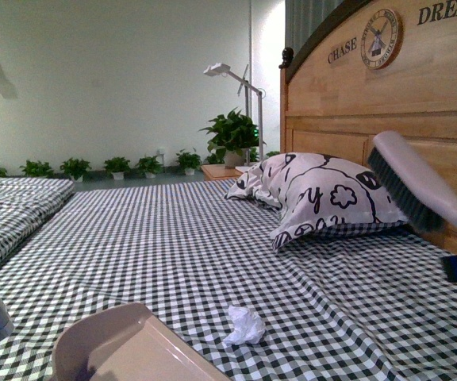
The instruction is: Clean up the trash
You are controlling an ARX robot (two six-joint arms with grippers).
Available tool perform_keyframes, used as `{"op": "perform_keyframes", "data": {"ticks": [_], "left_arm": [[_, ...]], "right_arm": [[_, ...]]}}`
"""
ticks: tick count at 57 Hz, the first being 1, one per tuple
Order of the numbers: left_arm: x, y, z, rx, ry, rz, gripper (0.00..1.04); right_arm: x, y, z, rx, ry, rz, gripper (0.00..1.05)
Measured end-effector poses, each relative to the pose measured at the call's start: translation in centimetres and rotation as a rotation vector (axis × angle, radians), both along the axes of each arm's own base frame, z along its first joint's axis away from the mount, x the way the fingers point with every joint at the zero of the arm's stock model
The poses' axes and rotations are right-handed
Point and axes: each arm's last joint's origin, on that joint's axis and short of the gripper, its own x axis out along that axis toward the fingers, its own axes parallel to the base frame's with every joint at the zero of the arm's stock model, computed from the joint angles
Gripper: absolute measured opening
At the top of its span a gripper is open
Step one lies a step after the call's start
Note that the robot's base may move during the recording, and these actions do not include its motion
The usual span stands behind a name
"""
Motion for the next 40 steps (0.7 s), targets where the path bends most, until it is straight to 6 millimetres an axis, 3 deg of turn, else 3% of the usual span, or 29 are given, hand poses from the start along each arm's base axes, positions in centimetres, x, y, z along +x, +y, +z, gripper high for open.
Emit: {"op": "perform_keyframes", "data": {"ticks": [12, 22, 30, 40], "left_arm": [[0.0, 0.0, 0.0, 0.0, 0.0, 0.0, 0.28], [0.0, 0.0, 0.0, 0.0, 0.0, 0.0, 0.28], [0.0, 0.0, 0.0, 0.0, 0.0, 0.0, 0.28], [0.0, 0.0, 0.0, 0.0, 0.0, 0.0, 0.28]], "right_arm": [[5.8, 1.4, -2.5, -0.135, 0.035, -0.017, 0.2], [8.7, 2.3, -4.1, -0.173, 0.042, -0.024, 0.2], [9.7, 3.6, -5.7, -0.203, 0.067, 0.019, 0.2], [9.3, 5.8, -8.6, -0.227, 0.129, 0.108, 0.2]]}}
